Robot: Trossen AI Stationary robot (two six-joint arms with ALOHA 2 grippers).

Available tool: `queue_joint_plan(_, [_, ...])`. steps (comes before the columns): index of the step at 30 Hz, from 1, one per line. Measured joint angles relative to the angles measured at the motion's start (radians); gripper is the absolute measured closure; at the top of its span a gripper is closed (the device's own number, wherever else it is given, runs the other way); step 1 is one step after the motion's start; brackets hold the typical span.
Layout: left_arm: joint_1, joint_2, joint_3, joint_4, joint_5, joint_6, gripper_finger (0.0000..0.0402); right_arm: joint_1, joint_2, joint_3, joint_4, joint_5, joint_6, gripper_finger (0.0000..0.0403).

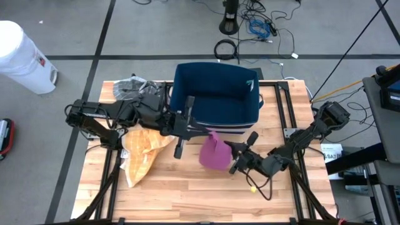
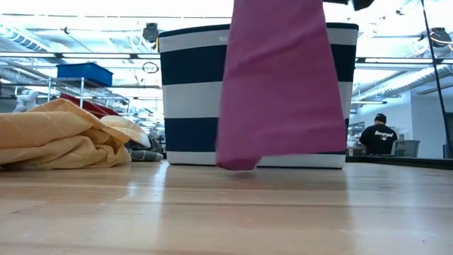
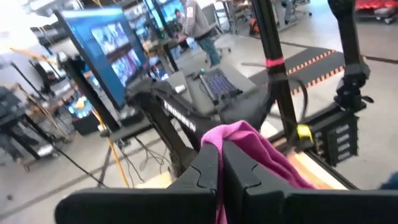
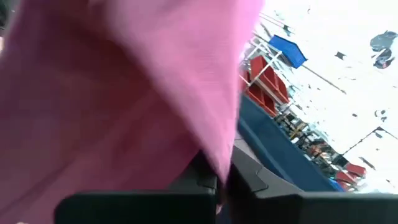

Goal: Fold towel
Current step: Fold the purple towel

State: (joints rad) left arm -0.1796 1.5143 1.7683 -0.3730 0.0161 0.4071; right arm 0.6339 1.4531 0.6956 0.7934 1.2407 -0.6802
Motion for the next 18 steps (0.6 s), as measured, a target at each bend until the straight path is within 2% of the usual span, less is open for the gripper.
queue_joint_plan(6, [-0.020,0.000,0.000,-0.117,-0.041,-0.030,0.0400,0.098,-0.117,0.000,0.002,0.109,-0.114,0.0402])
queue_joint_plan(10, [-0.058,0.000,0.000,-0.101,-0.048,-0.042,0.0400,0.164,-0.218,0.000,0.003,0.181,-0.202,0.0402])
queue_joint_plan(18, [-0.099,0.043,0.001,-0.093,-0.048,-0.072,0.0400,0.270,-0.365,0.000,-0.033,0.205,-0.240,0.0403])
